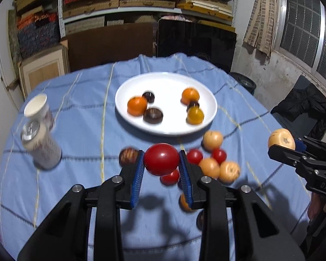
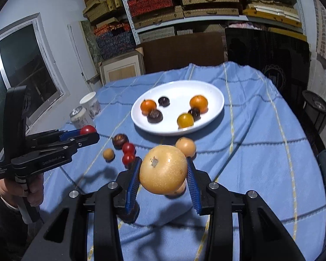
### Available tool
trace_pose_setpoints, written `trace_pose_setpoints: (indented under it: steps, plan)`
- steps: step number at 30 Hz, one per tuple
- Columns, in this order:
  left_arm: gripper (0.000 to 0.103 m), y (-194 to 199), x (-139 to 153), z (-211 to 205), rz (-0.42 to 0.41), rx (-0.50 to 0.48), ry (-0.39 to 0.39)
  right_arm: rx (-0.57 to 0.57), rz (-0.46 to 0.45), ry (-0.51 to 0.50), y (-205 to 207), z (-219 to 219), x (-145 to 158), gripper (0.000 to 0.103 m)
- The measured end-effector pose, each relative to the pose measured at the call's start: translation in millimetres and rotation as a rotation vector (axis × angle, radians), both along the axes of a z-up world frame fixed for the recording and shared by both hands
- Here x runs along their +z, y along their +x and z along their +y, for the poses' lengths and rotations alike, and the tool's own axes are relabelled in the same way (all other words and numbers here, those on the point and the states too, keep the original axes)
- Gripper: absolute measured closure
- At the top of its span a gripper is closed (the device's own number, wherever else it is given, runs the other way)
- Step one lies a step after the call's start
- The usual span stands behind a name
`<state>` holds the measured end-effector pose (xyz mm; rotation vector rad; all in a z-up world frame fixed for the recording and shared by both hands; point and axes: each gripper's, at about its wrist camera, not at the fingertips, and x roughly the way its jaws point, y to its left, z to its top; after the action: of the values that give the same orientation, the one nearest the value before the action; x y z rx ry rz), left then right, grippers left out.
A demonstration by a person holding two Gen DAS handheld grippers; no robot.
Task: Organize fruits
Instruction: 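Lower the tomato onto the plate with the left tool while the right lowers the pale fruit, then grasp a brown mangosteen from the table with the left tool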
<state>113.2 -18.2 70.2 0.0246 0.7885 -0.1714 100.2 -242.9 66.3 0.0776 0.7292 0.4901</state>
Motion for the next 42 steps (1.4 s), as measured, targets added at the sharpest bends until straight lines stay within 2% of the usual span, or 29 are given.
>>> trace_pose_setpoints:
  steps: [4, 9, 14, 17, 23, 33, 36, 37, 39, 42]
  plan:
    - [0.072, 15, 9, -8, -0.016, -0.013, -0.001, 0.012, -0.021, 0.001, 19, 3, 8, 0.062]
    - [0.072, 43, 3, -18, -0.007, -0.003, 0.033, 0.031, -0.018, -0.003, 56, 15, 9, 0.062]
    - [0.072, 80, -14, -21, 0.021, 0.036, 0.062, 0.037, -0.020, -0.030, 96, 35, 5, 0.062]
    - [0.072, 108, -27, -21, 0.034, 0.067, 0.106, 0.037, -0.015, -0.054, 121, 47, -2, 0.062]
    - [0.072, 149, -48, -9, 0.076, 0.115, 0.108, 0.031, 0.010, -0.107, 162, 66, -20, 0.062]
    - [0.072, 172, -72, -6, 0.122, 0.131, 0.080, 0.038, 0.083, -0.114, 188, 84, -49, 0.062]
    - [0.072, 173, -72, -7, 0.109, 0.140, 0.080, 0.028, 0.103, -0.091, 191, 82, -54, 0.062]
    - [0.070, 173, -72, -8, 0.110, 0.140, 0.075, 0.021, 0.107, -0.073, 191, 79, -53, 0.057]
    - [0.040, 172, -70, -9, 0.109, 0.139, 0.066, 0.002, 0.110, -0.041, 191, 73, -51, 0.054]
    - [0.038, 164, -59, -11, 0.057, 0.146, 0.070, -0.007, 0.098, -0.002, 183, 63, -43, 0.054]
